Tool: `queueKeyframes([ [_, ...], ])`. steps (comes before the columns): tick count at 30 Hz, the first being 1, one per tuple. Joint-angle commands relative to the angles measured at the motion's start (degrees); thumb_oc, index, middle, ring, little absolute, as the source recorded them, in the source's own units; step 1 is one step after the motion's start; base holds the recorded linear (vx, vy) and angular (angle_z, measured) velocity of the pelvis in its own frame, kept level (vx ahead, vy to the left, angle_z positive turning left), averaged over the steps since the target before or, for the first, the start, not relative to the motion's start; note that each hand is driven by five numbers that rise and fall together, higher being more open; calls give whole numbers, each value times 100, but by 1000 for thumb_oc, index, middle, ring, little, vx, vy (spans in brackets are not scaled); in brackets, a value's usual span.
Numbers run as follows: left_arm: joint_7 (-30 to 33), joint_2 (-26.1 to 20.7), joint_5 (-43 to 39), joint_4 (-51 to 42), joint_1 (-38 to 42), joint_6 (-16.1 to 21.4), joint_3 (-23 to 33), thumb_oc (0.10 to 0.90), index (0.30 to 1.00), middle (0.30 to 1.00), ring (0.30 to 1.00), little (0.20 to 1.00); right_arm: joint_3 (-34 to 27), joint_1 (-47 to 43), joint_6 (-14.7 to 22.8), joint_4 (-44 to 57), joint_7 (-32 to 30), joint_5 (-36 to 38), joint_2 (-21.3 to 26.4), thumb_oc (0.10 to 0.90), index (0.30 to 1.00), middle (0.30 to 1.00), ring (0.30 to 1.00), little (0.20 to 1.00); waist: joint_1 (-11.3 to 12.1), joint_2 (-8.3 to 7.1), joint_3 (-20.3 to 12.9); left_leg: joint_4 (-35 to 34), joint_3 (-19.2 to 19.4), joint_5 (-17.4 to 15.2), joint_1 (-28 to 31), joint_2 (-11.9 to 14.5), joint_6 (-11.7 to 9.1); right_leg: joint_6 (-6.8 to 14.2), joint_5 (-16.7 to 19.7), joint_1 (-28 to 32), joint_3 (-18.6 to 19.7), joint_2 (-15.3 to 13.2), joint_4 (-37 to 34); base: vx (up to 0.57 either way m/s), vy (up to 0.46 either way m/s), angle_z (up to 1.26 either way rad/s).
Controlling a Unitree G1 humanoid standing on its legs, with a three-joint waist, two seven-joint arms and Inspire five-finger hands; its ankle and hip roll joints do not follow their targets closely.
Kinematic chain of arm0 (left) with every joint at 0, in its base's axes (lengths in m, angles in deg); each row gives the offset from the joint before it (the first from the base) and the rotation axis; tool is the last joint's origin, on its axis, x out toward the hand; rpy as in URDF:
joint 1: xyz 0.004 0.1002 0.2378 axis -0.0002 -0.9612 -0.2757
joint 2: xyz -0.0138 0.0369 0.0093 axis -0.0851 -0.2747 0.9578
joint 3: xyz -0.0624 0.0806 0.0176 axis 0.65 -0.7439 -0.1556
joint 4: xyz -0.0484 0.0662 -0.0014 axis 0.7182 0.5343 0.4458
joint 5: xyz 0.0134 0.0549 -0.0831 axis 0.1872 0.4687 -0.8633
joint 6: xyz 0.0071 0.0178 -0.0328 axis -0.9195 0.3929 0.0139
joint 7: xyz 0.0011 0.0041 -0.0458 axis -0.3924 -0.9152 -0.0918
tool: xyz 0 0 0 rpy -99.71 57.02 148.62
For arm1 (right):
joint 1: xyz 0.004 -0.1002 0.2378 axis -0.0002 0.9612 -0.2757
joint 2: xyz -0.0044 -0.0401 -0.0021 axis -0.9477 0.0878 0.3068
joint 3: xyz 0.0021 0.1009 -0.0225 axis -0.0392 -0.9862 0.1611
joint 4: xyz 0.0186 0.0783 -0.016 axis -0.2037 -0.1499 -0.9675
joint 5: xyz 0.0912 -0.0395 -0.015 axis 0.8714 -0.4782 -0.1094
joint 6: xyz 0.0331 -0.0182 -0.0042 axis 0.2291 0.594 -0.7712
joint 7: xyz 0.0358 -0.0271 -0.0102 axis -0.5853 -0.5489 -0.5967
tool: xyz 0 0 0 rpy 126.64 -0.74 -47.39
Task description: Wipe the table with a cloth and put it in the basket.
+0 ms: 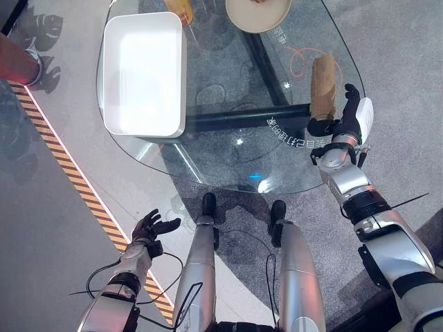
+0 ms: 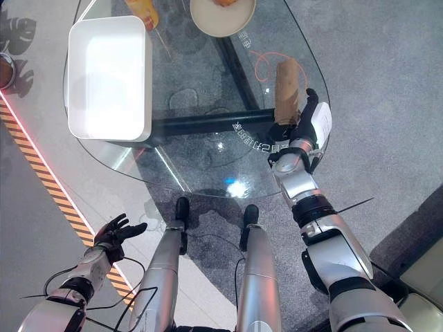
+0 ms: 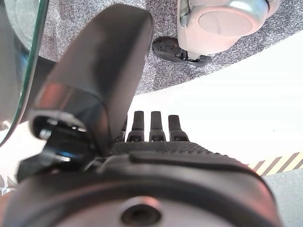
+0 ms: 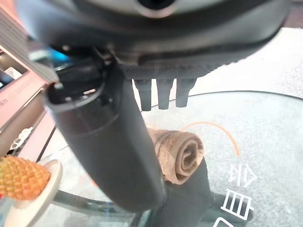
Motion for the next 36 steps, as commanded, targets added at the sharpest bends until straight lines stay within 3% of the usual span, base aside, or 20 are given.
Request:
queueKeyframes([
  [1, 234, -63, -87, -14, -111, 96, -133, 800, 900, 900, 900, 900, 242, -674, 138, 10, -379, -392, 297, 800, 900, 900, 900, 900, -5, 241, -116, 210, 528, -175, -150, -740, 708, -231, 305, 202, -311, 322, -744, 0, 0, 0],
  [14, 298, 19, -134, -91, -72, 78, -333, 800, 900, 900, 900, 900, 449, -1188, -59, -814, -528, -210, 245, 800, 900, 900, 900, 900, 126, 387, -116, 191, 515, -125, -305, -781, 747, -206, 364, -17, -370, 276, -698, 0, 0, 0],
  [30, 293, 9, -219, -198, -68, 23, -434, 800, 900, 900, 900, 900, 491, -1570, 28, -1554, -574, -268, 331, 800, 900, 900, 900, 900, 238, 532, -116, 135, 488, -73, -397, -847, 804, -160, 416, -172, -405, 247, -676, 1, 5, 1],
  [32, 295, 11, -230, -217, -89, 36, -446, 800, 900, 900, 900, 900, 500, -1606, 38, -1657, -539, -260, 373, 160, 352, 352, 352, 260, 253, 545, -116, 113, 490, -59, -403, -850, 807, -150, 427, -180, -415, 236, -693, 0, 0, 0],
  [33, 291, 8, -232, -216, -91, 39, -448, 800, 900, 900, 900, 900, 503, -1610, 44, -1676, -532, -258, 376, 100, 300, 300, 300, 200, 256, 546, -116, 109, 490, -56, -403, -850, 806, -148, 430, -180, -416, 235, -697, 0, 0, 0],
  [36, 269, -11, -247, -208, -87, 24, -448, 800, 900, 900, 900, 900, 527, -1631, 31, -1815, -472, -225, 399, 100, 300, 300, 300, 200, 270, 559, -116, 69, 485, -33, -392, -861, 812, -140, 451, -176, -426, 229, -730, 0, 0, 0],
])
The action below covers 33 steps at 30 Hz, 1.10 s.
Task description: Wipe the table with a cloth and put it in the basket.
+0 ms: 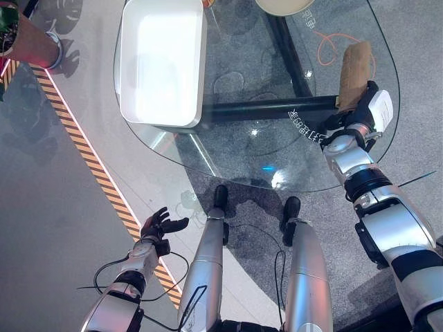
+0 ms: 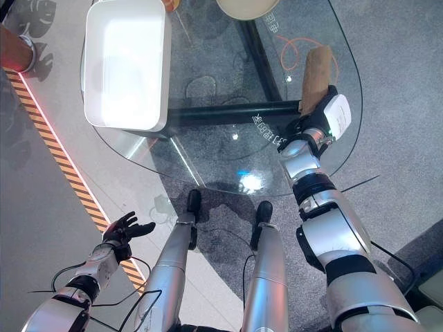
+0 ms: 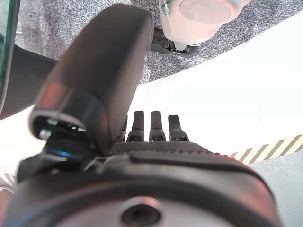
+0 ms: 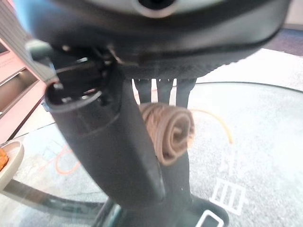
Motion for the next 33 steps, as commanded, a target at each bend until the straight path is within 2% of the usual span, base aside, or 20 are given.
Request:
queueKeyframes([
  [1, 157, -128, -148, 2, -124, 50, -29, 800, 900, 900, 900, 900, 296, -513, 227, -78, -173, -235, 368, 100, 300, 300, 300, 200, 28, 284, -126, 77, 526, -129, -66, -740, 791, -178, 429, 111, -398, 360, -747, 0, 0, 0],
  [8, 117, -130, -177, 12, -119, 71, -59, 800, 900, 900, 900, 900, 294, -506, 328, -269, -61, -223, 396, 100, 300, 300, 300, 200, 31, 312, -126, 27, 544, -108, -59, -751, 808, -157, 473, 96, -416, 338, -798, 0, 0, 0],
  [23, 154, -143, -208, -58, -80, 56, -97, 800, 900, 900, 900, 900, 493, -479, 500, 16, 70, -663, 344, 100, 300, 300, 300, 200, 28, 271, -126, -19, 531, -84, -111, -746, 829, -126, 533, 43, -434, 355, -850, 0, 0, 0],
  [33, 192, -139, -174, -127, -18, 21, -95, 800, 900, 900, 900, 900, 1024, -531, 642, 566, 462, -1673, 244, 100, 300, 300, 300, 200, 42, 230, -126, -91, 501, -32, -101, -764, 814, -114, 565, 73, -473, 363, -935, 0, 0, 0],
])
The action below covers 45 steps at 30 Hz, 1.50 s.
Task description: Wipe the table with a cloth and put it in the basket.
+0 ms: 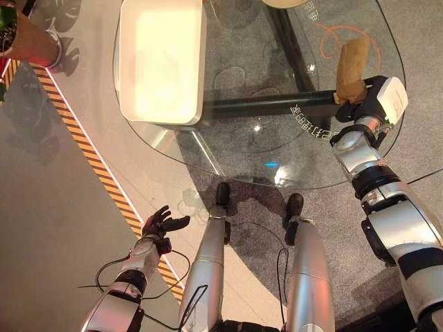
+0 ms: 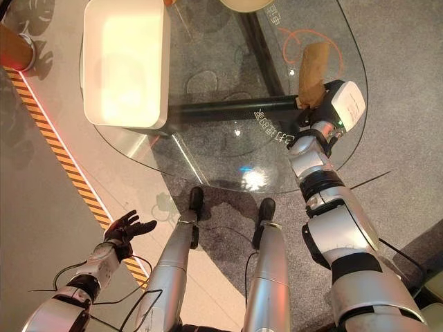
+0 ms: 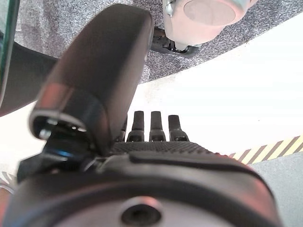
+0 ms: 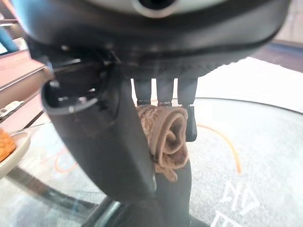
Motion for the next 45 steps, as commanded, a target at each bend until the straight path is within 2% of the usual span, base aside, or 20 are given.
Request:
queueKeyframes([
  [1, 193, -155, -83, -55, -20, 62, -70, 800, 900, 900, 900, 900, 581, -488, 491, 691, 242, -763, 53, 100, 300, 300, 300, 200, 61, 137, -118, 3, 503, -113, -5, -759, 791, -142, 464, 141, -460, 365, -804, 0, 0, 0],
  [6, 219, -137, -78, -77, 9, 93, -79, 800, 900, 900, 900, 900, 940, -474, 544, 1093, 547, -1324, -72, 100, 300, 300, 300, 200, 72, 124, -118, -60, 497, -76, -7, -783, 789, -141, 492, 142, -474, 374, -880, 0, 0, 0],
  [13, 250, -82, -42, -78, 51, 107, -97, 800, 900, 900, 900, 900, 1255, -402, 653, 1358, 973, -1666, -288, 100, 300, 300, 300, 200, 92, 120, -118, -106, 488, -50, -7, -808, 785, -140, 503, 143, -494, 372, -922, 0, 0, 0],
  [28, 362, 12, 32, -154, 124, 94, -117, 800, 900, 900, 900, 900, 1635, -83, 868, 1944, 1859, -2080, -721, 100, 300, 300, 300, 200, 110, 107, -118, -136, 476, 1, -41, -826, 753, -136, 514, 116, -549, 351, -939, -2, -4, 1],
  [39, 394, 52, 84, -165, 131, 102, -73, 800, 900, 900, 900, 900, 1959, 221, 1431, 2485, 2791, -2396, -870, 100, 300, 300, 300, 200, 77, 79, -118, -175, 485, 40, -43, -838, 734, -131, 532, 90, -545, 356, -966, 0, 0, 0],
  [45, 387, 42, 66, -144, 160, 96, -63, 800, 900, 900, 900, 900, 2093, 317, 1652, 2681, 3096, -2405, -911, 100, 300, 300, 300, 200, 61, 63, -118, -187, 495, 59, -42, -830, 723, -126, 544, 90, -540, 354, -982, 0, 0, 0],
])
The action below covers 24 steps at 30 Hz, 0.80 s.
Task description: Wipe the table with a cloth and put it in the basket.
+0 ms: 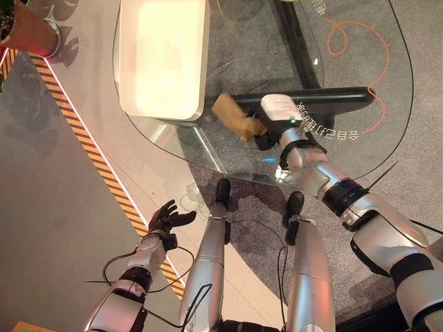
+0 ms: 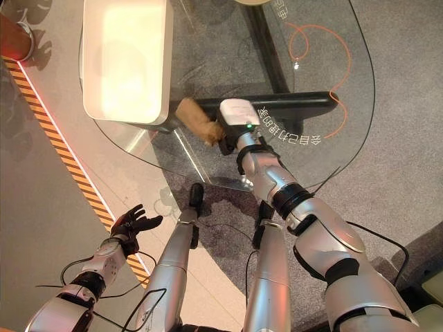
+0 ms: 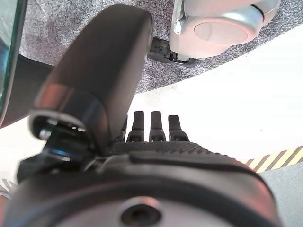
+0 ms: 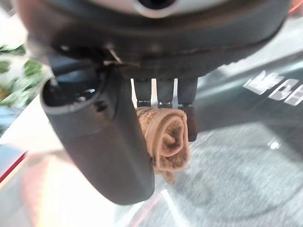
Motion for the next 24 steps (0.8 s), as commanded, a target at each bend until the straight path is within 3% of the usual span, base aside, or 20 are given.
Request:
queueKeyframes([
  [1, 212, -89, 76, 178, 128, 62, 122, 800, 900, 900, 900, 900, 124, -163, 712, 731, 347, -217, -429, 100, 300, 300, 300, 200, 9, 50, -116, 197, 589, -160, -50, -835, 783, -104, 498, 139, -419, 374, -862, 0, 0, 0],
  [13, 160, -153, 52, 274, 198, 53, 113, 800, 900, 900, 900, 900, 265, -82, 671, 694, 427, -192, -405, 100, 300, 300, 300, 200, 12, 33, -116, 189, 589, -135, -76, -820, 783, -87, 529, 111, -434, 359, -866, 0, 0, 0],
  [24, 116, -170, 13, 370, 273, 44, 92, 800, 900, 900, 900, 900, 33, -192, 292, 334, -354, -142, -313, 100, 300, 300, 300, 200, 6, 63, -116, 202, 597, -132, -79, -819, 796, -77, 563, 96, -436, 339, -856, 0, 0, 0],
])
